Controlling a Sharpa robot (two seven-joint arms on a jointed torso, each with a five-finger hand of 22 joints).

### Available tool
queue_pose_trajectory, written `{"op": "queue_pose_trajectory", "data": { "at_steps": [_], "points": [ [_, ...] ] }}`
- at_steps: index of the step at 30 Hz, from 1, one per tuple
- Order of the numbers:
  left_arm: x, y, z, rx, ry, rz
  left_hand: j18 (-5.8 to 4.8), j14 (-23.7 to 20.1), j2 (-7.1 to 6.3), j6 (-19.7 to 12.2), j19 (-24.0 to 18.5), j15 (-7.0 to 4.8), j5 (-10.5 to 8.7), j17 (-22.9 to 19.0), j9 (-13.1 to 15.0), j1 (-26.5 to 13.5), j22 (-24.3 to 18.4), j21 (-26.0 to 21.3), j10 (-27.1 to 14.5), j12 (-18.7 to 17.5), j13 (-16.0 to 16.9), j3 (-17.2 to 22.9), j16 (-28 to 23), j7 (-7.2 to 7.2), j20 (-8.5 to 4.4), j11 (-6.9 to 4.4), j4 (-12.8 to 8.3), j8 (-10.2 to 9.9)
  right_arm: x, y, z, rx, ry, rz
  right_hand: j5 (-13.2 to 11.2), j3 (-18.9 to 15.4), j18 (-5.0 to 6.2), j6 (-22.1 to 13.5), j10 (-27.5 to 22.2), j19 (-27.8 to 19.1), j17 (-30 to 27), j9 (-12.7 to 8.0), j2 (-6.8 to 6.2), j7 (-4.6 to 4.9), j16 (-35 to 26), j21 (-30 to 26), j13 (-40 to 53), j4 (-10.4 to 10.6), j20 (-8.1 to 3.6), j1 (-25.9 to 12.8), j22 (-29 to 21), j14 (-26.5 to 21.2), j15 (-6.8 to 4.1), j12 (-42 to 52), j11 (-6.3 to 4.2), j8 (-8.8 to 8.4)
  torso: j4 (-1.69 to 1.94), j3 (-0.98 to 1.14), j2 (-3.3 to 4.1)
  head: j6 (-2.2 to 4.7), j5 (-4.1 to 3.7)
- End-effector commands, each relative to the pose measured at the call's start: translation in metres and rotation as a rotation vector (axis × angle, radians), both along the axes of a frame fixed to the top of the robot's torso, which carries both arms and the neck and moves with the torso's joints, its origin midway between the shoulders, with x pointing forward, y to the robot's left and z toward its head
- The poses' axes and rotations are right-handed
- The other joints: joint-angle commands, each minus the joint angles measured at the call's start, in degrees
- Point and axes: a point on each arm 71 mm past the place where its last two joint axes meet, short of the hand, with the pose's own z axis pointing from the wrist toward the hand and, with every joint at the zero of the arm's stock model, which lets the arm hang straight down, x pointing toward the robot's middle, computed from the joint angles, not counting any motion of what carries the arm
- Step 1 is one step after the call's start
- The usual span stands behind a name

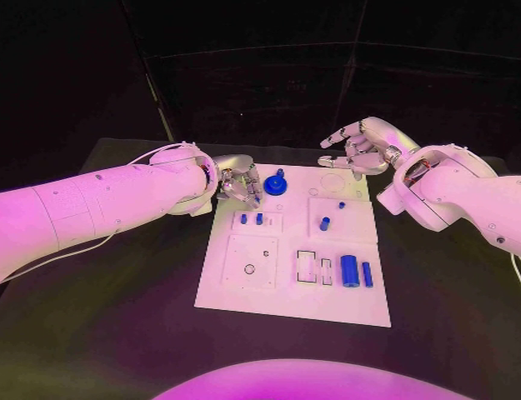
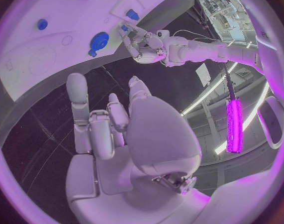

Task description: Assemble the parts on the task board

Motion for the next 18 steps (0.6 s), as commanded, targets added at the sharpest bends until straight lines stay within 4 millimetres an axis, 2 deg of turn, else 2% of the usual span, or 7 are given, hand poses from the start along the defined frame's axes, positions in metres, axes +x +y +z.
{"op": "queue_pose_trajectory", "data": {
  "at_steps": [1,7,18],
  "points": [
    [-0.0003,-0.0004,-0.0011,0.010,0.019,-0.001,-0.38,1.44,-0.29,0.26,-0.15,-0.19,0.03,-0.11,0.00,-0.43,-0.13,-0.18,0.38,-0.34,0.00,0.44,-0.03,-0.02,-0.11,0.01,0.11,-0.36,-0.0005,0.0010,0.0016,0.001,-0.008,0.009,0.34,-0.31,0.73,0.03,0.29,-0.15,3.55,0.08,0.56,-0.19,-0.32,-0.19,0.03,0.01,-0.21,0.14,-0.05,3.49,-0.42,0.35,-0.03,0.13,-0.02,-0.03,0.01,-0.05,-0.02],
    [-0.0004,-0.0002,-0.0016,0.013,0.023,-0.002,-0.39,1.39,-0.45,0.10,-0.21,-0.15,0.02,-0.22,-0.03,-0.47,-0.12,-0.20,0.24,-0.66,-0.02,0.57,-0.07,0.08,-0.09,0.11,0.06,-0.62,-0.0005,0.0006,0.0016,0.000,-0.007,0.009,0.34,-0.31,0.73,0.03,0.29,-0.15,3.55,0.08,0.56,-0.19,-0.32,-0.19,0.03,0.01,-0.21,0.14,-0.05,3.49,-0.42,0.35,-0.03,0.13,0.04,0.00,0.00,-0.15,-0.01],
    [-0.0001,0.0000,-0.0025,0.018,0.031,-0.003,-0.40,1.08,-1.77,-2.51,-0.64,0.75,0.02,-1.06,-0.23,-1.50,-0.65,-0.89,-2.96,-3.81,-0.17,0.91,-0.39,0.93,0.50,1.28,0.30,-3.12,-0.0004,0.0005,0.0015,0.000,-0.007,0.008,0.34,-0.31,0.73,0.03,0.29,-0.15,3.55,0.08,0.56,-0.19,-0.32,-0.19,0.03,0.01,-0.21,0.14,-0.05,3.49,-0.42,0.35,-0.03,0.13,0.01,-0.01,-0.02,-0.21,0.02]
  ]
}}
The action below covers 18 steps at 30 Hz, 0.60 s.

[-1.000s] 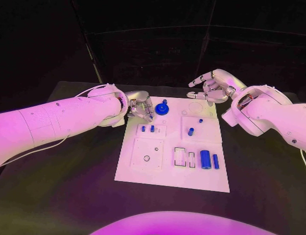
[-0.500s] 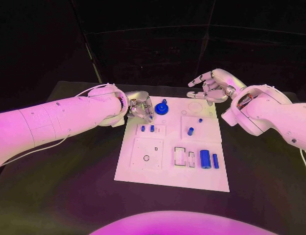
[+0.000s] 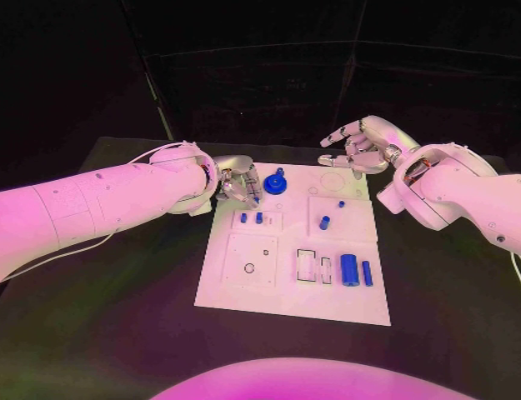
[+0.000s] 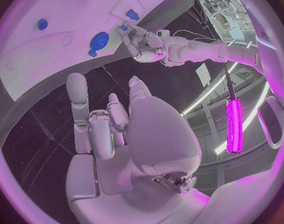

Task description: Assemble the parts on the task board

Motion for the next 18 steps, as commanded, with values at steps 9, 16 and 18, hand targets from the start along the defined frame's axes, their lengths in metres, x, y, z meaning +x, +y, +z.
{"op": "queue_pose_trajectory", "data": {
  "at_steps": [9,16,18],
  "points": [
    [0.0004,0.0005,0.0000,0.002,0.006,0.002,-0.18,0.85,-1.06,-2.45,-0.68,0.85,0.01,-0.52,-0.07,-0.44,-1.21,-1.36,-2.33,-2.10,-0.02,0.31,-0.46,0.46,0.51,0.62,-0.03,-2.17,-0.0003,0.0005,0.0014,0.000,-0.006,0.007,0.35,-0.31,0.73,0.03,0.29,-0.15,3.55,0.08,0.56,-0.19,-0.32,-0.19,0.04,0.01,-0.21,0.14,-0.05,3.49,-0.42,0.35,-0.03,0.13,0.02,-0.01,-0.01,-0.01,0.04],
    [0.0004,0.0008,0.0002,0.001,0.003,0.003,-0.15,0.85,-1.09,-2.49,-0.73,0.87,0.01,-0.51,-0.05,-0.45,-1.35,-1.49,-2.39,-2.17,-0.01,0.30,-0.44,0.50,0.53,0.65,-0.02,-2.25,-0.0002,0.0005,0.0014,0.000,-0.006,0.007,0.35,-0.31,0.73,0.03,0.29,-0.15,3.55,0.08,0.56,-0.19,-0.32,-0.19,0.04,0.01,-0.21,0.14,-0.05,3.49,-0.42,0.35,-0.03,0.13,0.03,-0.01,-0.02,-0.08,0.07],
    [0.0002,0.0008,0.0004,-0.001,0.002,0.002,-0.15,0.85,-1.11,-2.49,-0.73,0.88,0.01,-0.52,-0.04,-0.46,-1.36,-1.50,-2.41,-2.20,-0.01,0.29,-0.45,0.52,0.54,0.66,-0.02,-2.27,-0.0002,0.0004,0.0014,-0.001,-0.006,0.007,0.35,-0.31,0.73,0.03,0.29,-0.15,3.55,0.08,0.56,-0.19,-0.32,-0.19,0.04,0.01,-0.21,0.14,-0.05,3.49,-0.42,0.35,-0.03,0.13,0.03,-0.01,-0.02,-0.11,0.04]
  ]
}}
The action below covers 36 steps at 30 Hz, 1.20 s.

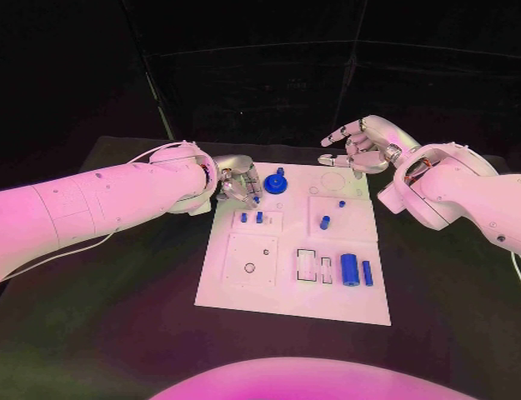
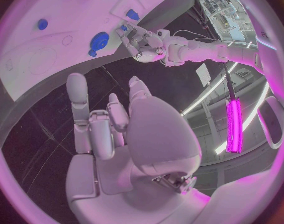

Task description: Assemble the parts on the task board

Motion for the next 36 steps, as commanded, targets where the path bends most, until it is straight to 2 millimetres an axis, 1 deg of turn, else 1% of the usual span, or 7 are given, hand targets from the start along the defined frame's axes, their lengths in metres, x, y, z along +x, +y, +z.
{"op": "queue_pose_trajectory", "data": {
  "at_steps": [1,8,14,19,25,30,36],
  "points": [
    [0.000,0.000,0.001,-0.003,0.000,0.000,-0.14,0.94,-0.74,-0.41,-0.31,0.38,0.01,-0.11,-0.04,-0.08,-0.07,-0.29,-0.25,-0.16,-0.01,0.29,-0.22,0.08,0.13,0.02,-0.03,-0.39,0.000,0.001,0.001,0.000,-0.006,0.008,0.35,-0.31,0.73,0.03,0.29,-0.15,3.56,0.08,0.56,-0.19,-0.32,-0.19,0.04,0.01,-0.21,0.14,-0.05,3.49,-0.42,0.35,-0.03,0.13,-0.02,-0.01,-0.01,-0.04,-0.01],
    [-0.001,0.005,0.002,-0.008,-0.004,0.007,0.06,0.81,-1.45,-1.35,-0.62,0.53,-0.03,-0.47,-0.03,0.13,-0.85,-1.11,-1.97,-1.29,-0.05,-0.24,-0.32,-0.10,0.34,0.18,-0.33,-1.39,0.002,-0.004,0.001,-0.002,-0.009,-0.014,0.35,-0.41,0.90,-0.02,-0.84,-0.58,2.78,0.06,0.57,-0.20,-0.72,-0.78,-1.49,-0.06,-0.23,0.20,-1.16,3.31,-0.44,-0.69,-0.04,0.14,-0.03,0.00,-0.01,0.05,-0.22],
    [-0.002,0.017,0.006,-0.069,-0.011,0.039,0.46,0.43,-2.87,-4.81,-1.29,1.20,-0.02,-1.82,-0.03,-1.14,-3.17,-3.40,-6.73,-3.53,0.04,-3.49,-0.90,0.08,0.88,1.01,0.50,-2.78,0.004,-0.010,0.001,0.012,-0.006,-0.050,0.40,-1.12,1.71,-0.18,-16.55,-3.57,-3.72,0.10,0.62,-0.32,-5.02,-5.53,-22.54,0.16,-0.32,0.79,-7.55,1.46,-0.62,-17.21,-0.18,0.79,-0.03,-0.01,-0.09,0.12,-0.26],
    [-0.003,0.027,0.010,-0.134,-0.003,0.074,0.57,0.43,-2.70,-5.24,-1.31,1.44,0.01,-2.02,0.09,-0.83,-3.72,-3.95,-8.14,-3.94,0.13,-4.94,-0.88,0.32,1.17,1.35,0.95,-2.62,0.006,-0.014,0.000,0.013,-0.003,-0.064,0.38,-1.40,1.72,-0.21,-17.84,-3.48,-4.85,0.12,0.69,-0.42,-6.06,-6.47,-25.91,0.31,-0.42,1.20,-8.18,1.29,-0.69,-19.91,-0.25,1.22,0.01,0.02,-0.10,0.27,-0.29],
    [-0.003,0.039,0.018,-0.253,-0.027,0.105,0.82,0.44,-1.37,-2.39,-1.32,1.23,0.00,-2.18,0.63,0.06,-4.34,-4.59,-5.35,-2.04,0.74,-5.69,-0.80,0.96,1.19,0.99,1.32,-1.33,0.010,-0.022,-0.003,-0.016,0.021,-0.078,-0.04,-0.06,1.69,0.55,-20.32,-3.89,-7.23,0.22,1.31,-0.44,-7.99,-7.73,-28.79,-1.31,-0.49,4.84,-8.91,0.35,-0.72,-23.21,-0.30,2.06,0.09,-0.03,-0.08,0.56,-0.63],
    [-0.002,0.057,0.029,-0.424,-0.059,0.165,1.06,0.33,0.56,1.47,-1.45,0.68,0.02,-2.72,1.09,0.82,-5.20,-5.48,0.82,1.11,1.58,-5.07,-1.02,0.67,0.84,0.18,1.59,0.29,0.013,-0.032,-0.009,-0.134,0.037,-0.058,-1.25,2.36,1.71,5.16,-22.67,-4.74,-11.17,0.61,1.32,-1.14,-11.05,-8.90,-34.78,-3.30,-0.71,9.05,-9.52,-1.40,-1.04,-30.30,-0.66,4.31,0.01,-0.01,-0.11,0.80,-0.95],
    [-0.005,0.076,0.038,-0.706,-0.012,0.262,1.91,-1.18,2.22,4.06,-3.06,-0.03,0.04,-7.67,1.30,2.59,-9.50,-9.70,4.33,2.27,1.66,-2.70,-3.76,0.11,0.25,-0.69,0.86,1.34,0.008,-0.034,-0.014,-0.314,0.014,-0.002,-2.62,6.35,1.68,8.55,-19.92,-3.94,-11.27,-0.20,-0.06,-1.11,-11.58,-8.38,-47.76,-4.11,-0.93,11.21,-9.27,-0.33,-0.89,-44.76,-0.44,3.37,-0.26,0.07,0.08,1.74,-3.18]
  ]
}}
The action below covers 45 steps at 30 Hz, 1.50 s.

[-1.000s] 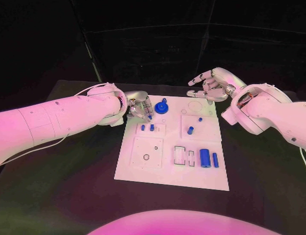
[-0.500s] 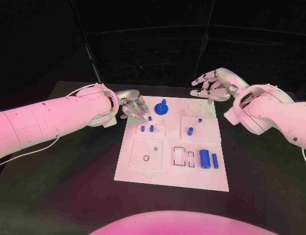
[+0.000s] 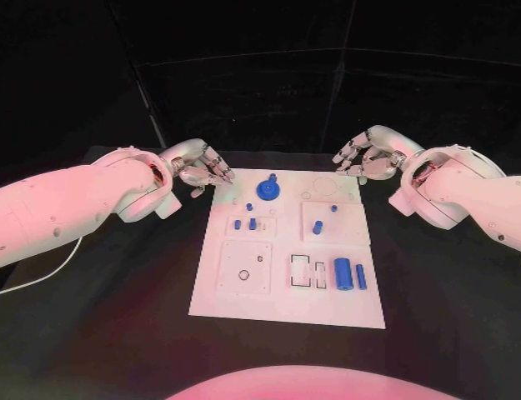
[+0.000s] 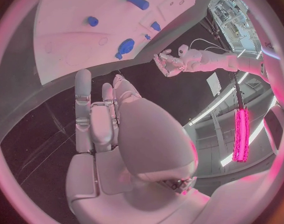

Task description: Assemble the parts on the task board

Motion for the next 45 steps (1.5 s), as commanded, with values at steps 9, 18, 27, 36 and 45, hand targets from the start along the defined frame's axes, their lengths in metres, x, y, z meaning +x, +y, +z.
{"op": "queue_pose_trajectory", "data": {
  "at_steps": [9,18,27,36,45],
  "points": [
    [-0.021,-0.007,0.014,-0.639,0.088,0.049,2.35,-8.13,-1.21,0.38,-6.93,0.33,0.14,-17.58,-0.77,-1.97,-11.31,-12.61,0.47,-0.97,-1.17,1.17,-11.47,0.23,0.24,0.20,0.49,-0.42,-0.015,0.009,-0.028,-0.419,-0.027,0.103,-3.04,3.22,0.32,0.03,0.82,0.88,0.93,-0.15,-2.93,0.13,-0.11,0.53,-10.89,0.14,0.45,-0.65,0.21,1.39,0.49,-11.57,1.29,-4.26,-0.42,0.03,0.08,1.40,-3.32],
    [-0.029,-0.015,0.015,-0.732,0.106,0.032,2.41,-11.29,-1.69,0.21,-8.27,0.56,0.02,-23.46,-1.00,-2.49,-12.56,-14.65,0.32,-1.44,-1.41,0.74,-15.62,0.47,0.54,0.44,0.70,-0.77,-0.022,0.020,-0.038,-0.467,-0.044,0.126,-3.48,4.03,0.33,-0.17,1.01,1.22,1.69,-0.09,-3.81,0.55,0.28,0.55,-13.45,-0.18,0.75,-1.29,0.14,1.77,0.78,-13.40,1.73,-5.93,-0.44,0.07,0.19,1.49,-3.60],
    [-0.028,-0.014,0.015,-0.743,0.104,0.038,2.39,-11.60,-1.74,0.05,-8.36,0.66,0.02,-24.03,-1.05,-2.48,-12.79,-14.97,0.20,-1.56,-1.44,0.69,-16.00,0.69,0.62,0.59,0.69,-0.91,-0.024,0.026,-0.045,-0.477,-0.042,0.142,-3.20,5.32,0.34,0.35,1.69,1.64,2.17,-0.01,-3.82,0.83,0.57,0.89,-15.01,-0.77,0.85,-1.07,0.25,1.97,0.90,-14.18,1.93,-6.69,-0.31,-0.01,0.22,1.27,-3.52],
    [-0.029,-0.017,0.015,-0.745,0.110,0.031,2.38,-11.84,-1.68,-0.05,-8.42,0.75,0.02,-24.47,-1.07,-2.47,-12.95,-15.20,0.11,-1.63,-1.45,0.70,-16.28,0.84,0.68,0.69,0.71,-1.00,-0.023,0.030,-0.050,-0.471,-0.041,0.138,-5.55,10.74,0.36,2.75,5.01,1.98,1.97,0.06,-2.75,0.45,0.63,2.05,-17.43,-1.77,0.46,-0.14,0.86,2.24,0.41,-15.11,1.42,-7.27,-0.32,0.00,0.22,0.99,-3.52],
    [-0.029,-0.017,0.014,-0.741,0.116,0.035,2.38,-12.29,-1.45,-0.34,-8.56,0.88,0.03,-25.16,-1.12,-2.01,-13.25,-15.64,-0.24,-1.84,-1.48,0.97,-16.71,1.06,0.79,0.88,0.49,-1.21,-0.023,0.033,-0.054,-0.476,-0.028,0.143,-6.02,15.81,0.37,4.95,8.06,1.77,2.46,0.10,-3.35,0.19,1.19,3.16,-18.50,-2.78,0.14,-0.84,1.52,2.49,0.06,-15.81,0.97,-7.65,-0.31,0.02,0.22,0.67,-2.84]
  ]
}}
